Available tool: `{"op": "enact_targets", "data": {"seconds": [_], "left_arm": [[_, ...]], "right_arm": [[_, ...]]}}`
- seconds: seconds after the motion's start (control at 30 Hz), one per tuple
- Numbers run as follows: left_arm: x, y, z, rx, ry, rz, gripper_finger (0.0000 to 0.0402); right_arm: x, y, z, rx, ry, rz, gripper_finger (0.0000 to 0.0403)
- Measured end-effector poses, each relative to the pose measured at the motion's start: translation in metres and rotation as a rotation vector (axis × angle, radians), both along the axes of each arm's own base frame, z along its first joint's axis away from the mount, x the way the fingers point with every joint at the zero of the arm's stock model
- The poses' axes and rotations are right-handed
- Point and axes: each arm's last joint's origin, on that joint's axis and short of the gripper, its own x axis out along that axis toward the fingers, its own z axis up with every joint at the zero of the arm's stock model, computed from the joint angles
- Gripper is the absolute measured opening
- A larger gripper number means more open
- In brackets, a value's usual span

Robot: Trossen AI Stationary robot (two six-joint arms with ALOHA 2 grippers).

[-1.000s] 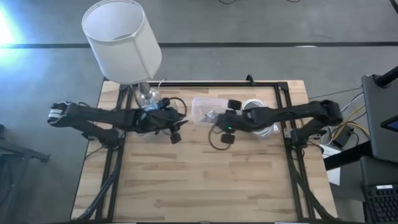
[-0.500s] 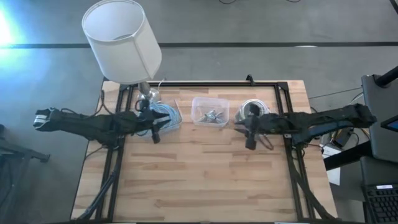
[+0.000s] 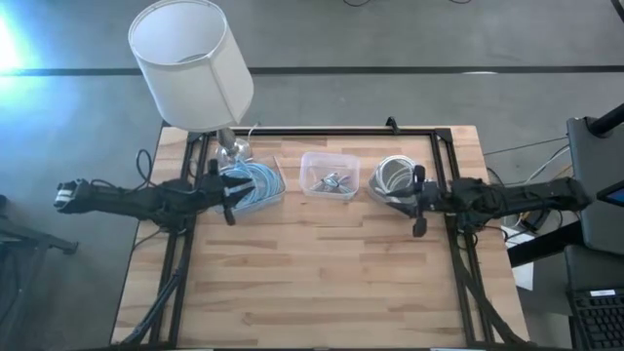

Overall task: Pick & Place USB Port
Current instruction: Return to Home Position

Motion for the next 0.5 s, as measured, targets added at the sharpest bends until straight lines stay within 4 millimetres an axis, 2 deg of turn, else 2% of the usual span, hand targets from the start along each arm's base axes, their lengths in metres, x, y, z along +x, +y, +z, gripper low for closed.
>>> {"op": "enact_targets", "data": {"seconds": [0.27, 0.5], "left_arm": [[-0.006, -0.001, -0.02, 0.041, -0.04, -0.054, 0.011], [-0.012, -0.001, -0.032, 0.068, -0.084, -0.083, 0.011]], "right_arm": [[-0.013, 0.0, -0.02, 0.012, -0.063, 0.022, 0.0107], [-0.021, 0.001, -0.023, 0.005, -0.141, 0.11, 0.0101]]}}
